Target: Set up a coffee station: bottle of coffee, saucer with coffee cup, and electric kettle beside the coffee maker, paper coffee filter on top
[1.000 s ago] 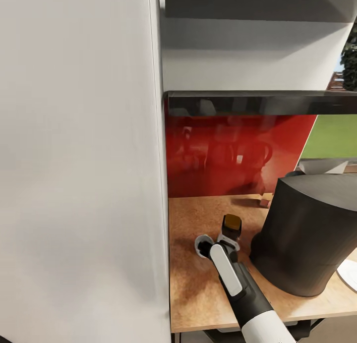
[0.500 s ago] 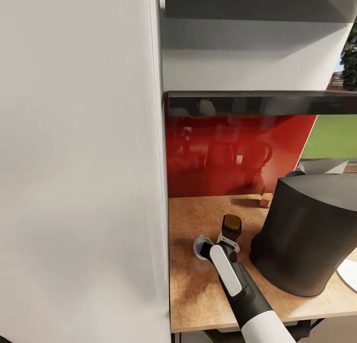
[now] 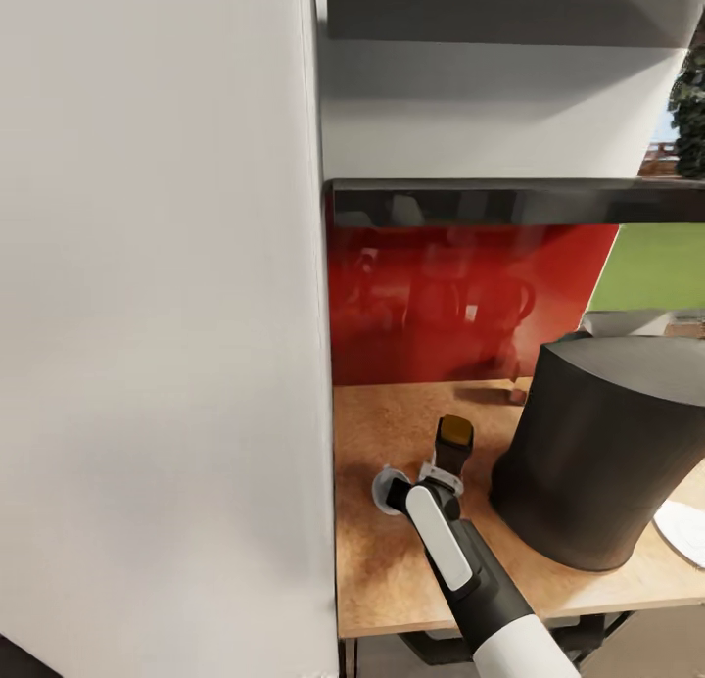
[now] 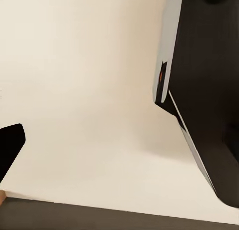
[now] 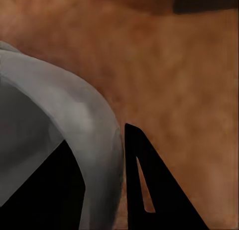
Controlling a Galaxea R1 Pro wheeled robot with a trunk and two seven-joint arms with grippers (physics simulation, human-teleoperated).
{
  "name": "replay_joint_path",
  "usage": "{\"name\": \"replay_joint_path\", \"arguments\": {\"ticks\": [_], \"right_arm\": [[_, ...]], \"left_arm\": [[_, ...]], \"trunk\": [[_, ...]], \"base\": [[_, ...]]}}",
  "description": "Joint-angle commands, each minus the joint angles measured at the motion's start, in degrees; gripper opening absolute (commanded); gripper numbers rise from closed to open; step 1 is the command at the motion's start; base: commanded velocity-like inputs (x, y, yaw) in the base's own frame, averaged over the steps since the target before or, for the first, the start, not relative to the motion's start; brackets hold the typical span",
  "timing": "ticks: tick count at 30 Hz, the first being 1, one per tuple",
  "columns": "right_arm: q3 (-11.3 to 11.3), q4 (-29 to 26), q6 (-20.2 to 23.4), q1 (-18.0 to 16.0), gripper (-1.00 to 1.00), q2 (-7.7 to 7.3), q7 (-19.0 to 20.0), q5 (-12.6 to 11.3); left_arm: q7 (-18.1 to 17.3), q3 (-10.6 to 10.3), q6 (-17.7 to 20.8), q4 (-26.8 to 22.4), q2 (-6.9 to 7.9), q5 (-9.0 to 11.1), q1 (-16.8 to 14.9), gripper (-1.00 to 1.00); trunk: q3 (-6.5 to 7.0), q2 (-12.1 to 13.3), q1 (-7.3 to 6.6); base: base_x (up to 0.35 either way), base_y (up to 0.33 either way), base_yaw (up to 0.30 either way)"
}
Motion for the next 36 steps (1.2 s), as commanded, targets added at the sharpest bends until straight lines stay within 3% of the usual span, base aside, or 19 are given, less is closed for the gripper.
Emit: {"name": "replay_joint_path", "arguments": {"ticks": [1, 10, 20, 25, 36], "right_arm": [[0.25, -0.11, 0.07, -0.06, -1.0, 0.0, -0.49, -0.4], [0.37, -1.75, 0.15, -0.06, -1.0, 0.0, -0.44, -0.4], [0.48, -4.93, 0.15, -0.06, -1.0, 0.0, -0.53, -0.4], [3.39, -6.76, 0.15, -0.06, -1.0, 0.0, -0.52, -0.4], [3.86, -12.42, 0.12, -0.06, -1.0, 0.0, -0.53, -0.4]], "left_arm": [[0.44, 0.48, -0.1, -0.08, -0.01, -0.56, 0.02, 1.0], [0.83, 0.4, -0.11, -0.08, -0.06, -0.56, 0.02, 1.0], [0.88, 0.39, -0.04, -0.17, -0.1, -0.56, 0.02, 1.0], [0.91, 0.48, -0.11, -0.22, -0.06, -0.54, 0.02, 1.0], [0.86, 0.57, -0.2, -0.25, -0.06, -0.51, 0.02, 1.0]], "trunk": [[-0.11, -0.13, 0.0], [-0.11, -0.13, 0.0], [-0.11, -0.13, 0.0], [-0.11, -0.13, 0.0], [-0.11, -0.13, 0.0]], "base": [[-0.331, 0.0, 0.0], [-0.337, -0.006, 0.0], [-0.297, -0.162, 0.0], [-0.278, -0.161, 0.0], [-0.265, -0.137, 0.0]]}}
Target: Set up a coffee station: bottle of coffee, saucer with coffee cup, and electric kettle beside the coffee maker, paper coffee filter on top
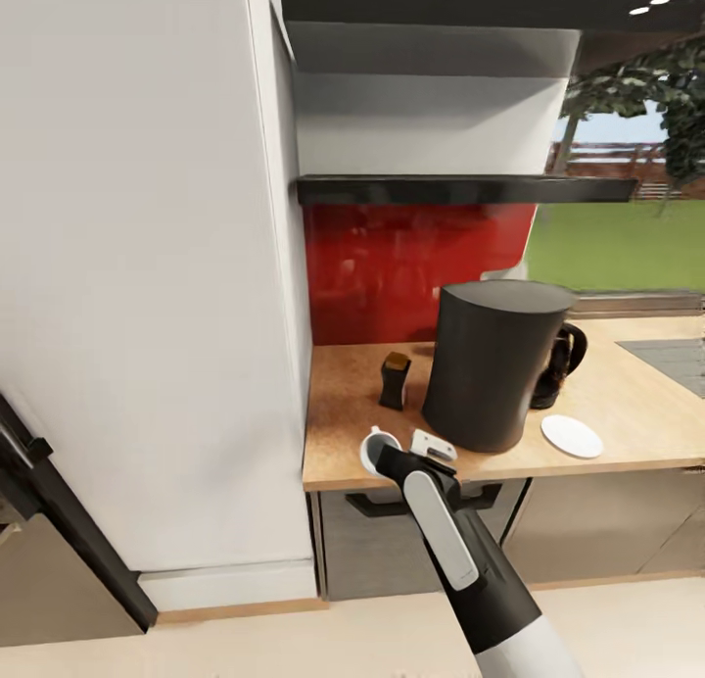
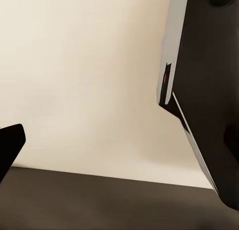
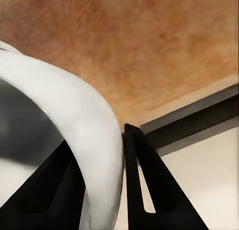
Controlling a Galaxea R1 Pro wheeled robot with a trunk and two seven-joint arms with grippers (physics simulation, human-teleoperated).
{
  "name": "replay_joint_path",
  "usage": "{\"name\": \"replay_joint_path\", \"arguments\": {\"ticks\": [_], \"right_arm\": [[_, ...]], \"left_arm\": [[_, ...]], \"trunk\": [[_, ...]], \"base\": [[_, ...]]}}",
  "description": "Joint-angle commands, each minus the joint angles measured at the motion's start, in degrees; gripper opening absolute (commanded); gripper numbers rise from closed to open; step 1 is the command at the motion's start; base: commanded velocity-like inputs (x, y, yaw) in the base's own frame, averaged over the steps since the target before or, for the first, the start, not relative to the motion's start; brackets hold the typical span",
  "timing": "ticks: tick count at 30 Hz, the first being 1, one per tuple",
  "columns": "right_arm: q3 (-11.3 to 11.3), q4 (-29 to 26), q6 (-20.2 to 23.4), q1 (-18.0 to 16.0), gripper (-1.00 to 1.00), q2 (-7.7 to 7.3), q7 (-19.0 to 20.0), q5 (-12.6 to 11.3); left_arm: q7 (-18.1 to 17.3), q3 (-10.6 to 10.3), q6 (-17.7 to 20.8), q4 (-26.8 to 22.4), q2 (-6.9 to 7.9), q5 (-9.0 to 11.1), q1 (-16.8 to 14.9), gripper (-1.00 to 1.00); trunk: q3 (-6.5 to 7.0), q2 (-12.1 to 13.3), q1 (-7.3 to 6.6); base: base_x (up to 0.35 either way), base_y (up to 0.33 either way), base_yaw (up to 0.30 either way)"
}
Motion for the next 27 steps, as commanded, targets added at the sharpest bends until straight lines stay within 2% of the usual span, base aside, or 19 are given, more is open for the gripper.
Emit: {"name": "replay_joint_path", "arguments": {"ticks": [1, 7, 14, 17, 27], "right_arm": [[0.05, -0.49, 0.27, -0.06, -1.0, 0.0, -0.46, -0.32], [0.07, -2.93, 0.51, -0.06, -1.0, 0.0, -0.46, -0.32], [0.28, -4.24, 0.6, -0.06, -1.0, 0.0, -0.46, -0.32], [1.95, -4.33, 0.54, -0.06, -1.0, 0.0, -0.46, -0.37], [2.62, -4.31, 0.52, -0.06, -1.0, 0.0, -0.46, -0.7]], "left_arm": [[-0.04, 0.5, -0.14, -0.07, -0.01, -0.6, 0.01, 1.0], [-0.06, 0.63, -0.14, -0.07, -0.01, -0.59, 0.01, 1.0], [-0.06, 0.76, -0.2, -0.07, 0.05, -0.56, 0.01, 1.0], [-0.06, 0.83, -0.23, -0.13, 0.08, -0.55, 0.01, 1.0], [-0.06, 0.9, -0.19, -0.16, 0.05, -0.55, 0.01, 1.0]], "trunk": [[-0.11, -0.12, 0.01], [-0.11, -0.12, 0.01], [-0.11, -0.12, 0.01], [-0.11, -0.12, 0.01], [-0.11, -0.12, 0.01]], "base": [[-0.226, -0.122, 0.0], [-0.16, -0.068, 0.0], [-0.027, -0.006, 0.0], [-0.001, 0.0, -0.026], [0.0, 0.0, -0.235]]}}
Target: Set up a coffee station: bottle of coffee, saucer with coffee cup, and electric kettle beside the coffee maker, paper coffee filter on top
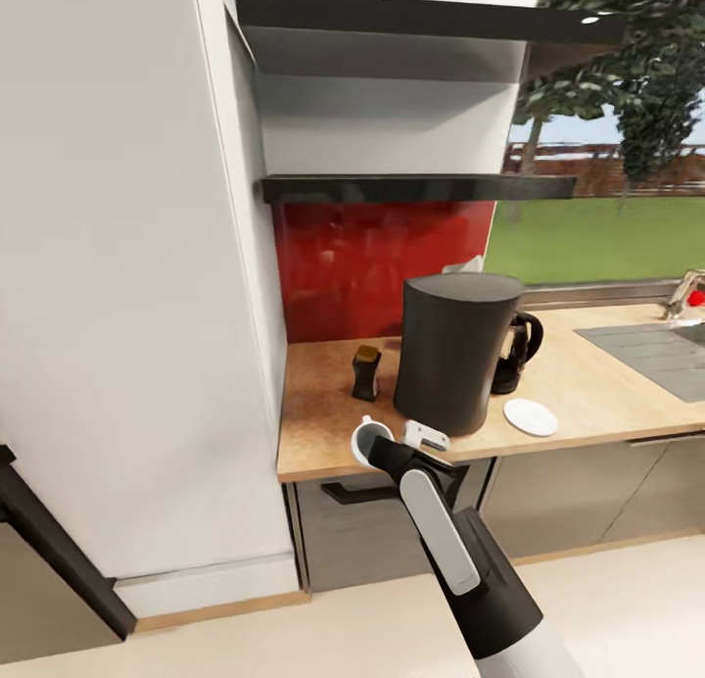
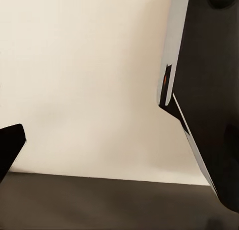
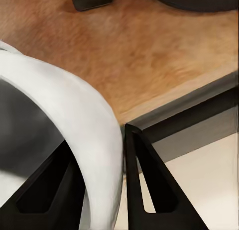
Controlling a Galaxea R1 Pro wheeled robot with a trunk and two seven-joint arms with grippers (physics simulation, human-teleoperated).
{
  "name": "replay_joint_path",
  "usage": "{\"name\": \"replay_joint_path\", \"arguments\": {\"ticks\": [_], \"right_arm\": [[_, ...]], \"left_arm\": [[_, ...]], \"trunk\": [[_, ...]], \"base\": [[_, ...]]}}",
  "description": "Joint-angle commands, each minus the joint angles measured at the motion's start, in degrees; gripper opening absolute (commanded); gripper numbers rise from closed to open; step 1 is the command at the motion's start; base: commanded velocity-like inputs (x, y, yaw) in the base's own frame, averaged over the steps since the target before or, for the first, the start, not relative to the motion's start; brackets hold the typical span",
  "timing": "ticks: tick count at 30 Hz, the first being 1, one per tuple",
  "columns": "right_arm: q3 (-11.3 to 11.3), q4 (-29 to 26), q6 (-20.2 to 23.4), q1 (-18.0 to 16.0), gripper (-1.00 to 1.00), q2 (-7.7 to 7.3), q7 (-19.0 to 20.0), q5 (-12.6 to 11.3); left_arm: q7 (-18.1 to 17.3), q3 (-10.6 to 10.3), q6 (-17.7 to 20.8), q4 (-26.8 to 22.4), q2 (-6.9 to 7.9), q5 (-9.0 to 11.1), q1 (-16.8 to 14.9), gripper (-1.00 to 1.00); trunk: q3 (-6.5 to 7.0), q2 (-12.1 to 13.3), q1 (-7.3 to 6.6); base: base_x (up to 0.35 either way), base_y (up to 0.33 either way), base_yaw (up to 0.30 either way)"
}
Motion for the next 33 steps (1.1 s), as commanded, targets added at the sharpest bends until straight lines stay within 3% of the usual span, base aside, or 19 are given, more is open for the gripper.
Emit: {"name": "replay_joint_path", "arguments": {"ticks": [1, 11, 16, 18, 24, 33], "right_arm": [[0.05, -0.05, 0.22, -0.08, -1.0, 0.01, -0.47, -0.32], [0.06, 0.1, 0.22, -0.08, -1.0, 0.01, -0.47, -0.57], [0.06, 0.2, 0.28, -0.08, -1.0, 0.01, -0.47, -5.23], [0.06, 0.21, 0.3, -0.08, -1.0, 0.01, -0.47, -5.72], [0.06, 0.22, 0.31, -0.08, -1.0, 0.01, -0.47, -6.06], [0.06, 0.22, 0.31, -0.08, -1.0, 0.01, -0.47, -6.07]], "left_arm": [[-0.03, 0.49, -0.15, -0.07, 0.0, -0.59, 0.02, 1.0], [0.02, 0.49, -0.1, -0.07, -0.06, -0.59, 0.02, 1.0], [0.05, 0.51, -0.09, -0.07, -0.03, -0.59, 0.02, 1.0], [0.03, 0.51, -0.09, -0.07, -0.03, -0.59, 0.02, 1.0], [0.0, 0.5, -0.17, -0.07, -0.02, -0.59, 0.02, 1.0], [0.04, 0.46, -0.18, -0.07, 0.03, -0.59, 0.02, 1.0]], "trunk": [[-0.11, -0.12, 0.04], [-0.11, -0.12, 0.04], [-0.11, -0.12, 0.04], [-0.11, -0.12, 0.04], [-0.11, -0.12, 0.04], [-0.11, -0.12, 0.04]], "base": [[0.0, 0.0, -0.249], [0.0, 0.0, -0.232], [-0.118, -0.098, -0.215], [-0.207, -0.209, -0.215], [-0.057, -0.22, -0.214], [-0.002, -0.029, -0.215]]}}
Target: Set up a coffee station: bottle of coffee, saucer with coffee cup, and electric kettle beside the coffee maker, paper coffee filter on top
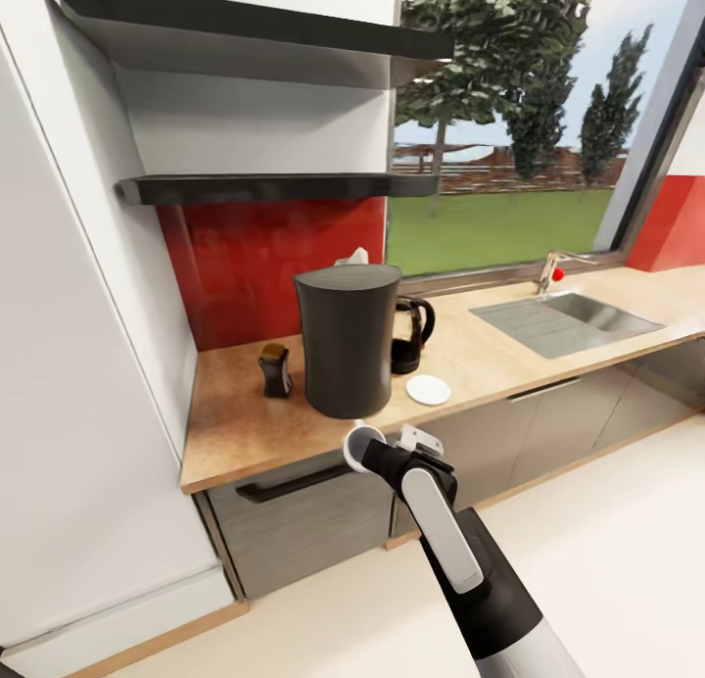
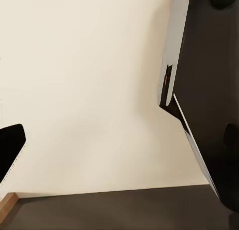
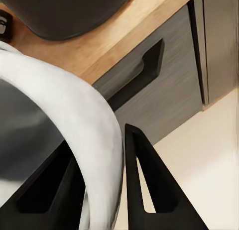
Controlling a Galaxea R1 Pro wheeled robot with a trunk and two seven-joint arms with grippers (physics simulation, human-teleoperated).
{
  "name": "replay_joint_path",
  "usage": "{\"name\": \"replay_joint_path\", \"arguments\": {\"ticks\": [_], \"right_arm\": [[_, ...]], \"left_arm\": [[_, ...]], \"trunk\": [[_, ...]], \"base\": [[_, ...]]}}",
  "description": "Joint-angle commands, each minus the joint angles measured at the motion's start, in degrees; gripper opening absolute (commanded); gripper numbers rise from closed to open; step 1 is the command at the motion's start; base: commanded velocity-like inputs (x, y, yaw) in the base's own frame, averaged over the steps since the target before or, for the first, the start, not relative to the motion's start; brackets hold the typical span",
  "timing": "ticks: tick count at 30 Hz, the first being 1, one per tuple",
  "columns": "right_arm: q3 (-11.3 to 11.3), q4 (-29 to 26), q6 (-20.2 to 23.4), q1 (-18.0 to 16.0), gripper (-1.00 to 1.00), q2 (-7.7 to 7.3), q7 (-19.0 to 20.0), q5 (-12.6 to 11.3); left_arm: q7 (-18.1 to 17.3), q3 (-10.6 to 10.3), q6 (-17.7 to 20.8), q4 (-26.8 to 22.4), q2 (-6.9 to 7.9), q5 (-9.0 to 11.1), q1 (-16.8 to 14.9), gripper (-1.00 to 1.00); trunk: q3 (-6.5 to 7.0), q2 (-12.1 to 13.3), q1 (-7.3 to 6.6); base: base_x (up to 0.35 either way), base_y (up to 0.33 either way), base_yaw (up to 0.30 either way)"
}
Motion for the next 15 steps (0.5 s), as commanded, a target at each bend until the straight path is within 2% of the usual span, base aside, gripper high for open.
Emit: {"name": "replay_joint_path", "arguments": {"ticks": [1, 8, 12, 15], "right_arm": [[0.04, -0.05, 0.2, -0.07, -1.0, 0.01, -0.47, -0.3], [-0.04, -0.05, 0.2, -0.09, -1.0, 0.01, -0.55, -0.15], [-0.23, 0.03, 0.2, -0.07, -1.0, 0.01, -0.96, 0.21], [-0.31, 0.04, 0.2, -0.07, -1.0, 0.01, -4.08, 0.19]], "left_arm": [[-0.02, 0.48, -0.14, -0.07, -0.01, -0.6, 0.01, 1.0], [-0.06, 0.45, -0.06, -0.07, -0.04, -0.6, 0.01, 1.0], [-0.07, 0.45, 0.01, 0.02, -0.09, -0.6, 0.01, 1.0], [-0.1, 0.45, 0.03, 0.02, -0.09, -0.58, 0.01, 1.0]], "trunk": [[-0.11, -0.12, 0.04], [-0.11, -0.12, 0.04], [-0.11, -0.12, 0.04], [-0.11, -0.12, 0.04]], "base": [[0.0, -0.002, -0.215], [0.019, 0.0, -0.208], [0.166, -0.096, -0.197], [0.228, -0.16, -0.162]]}}
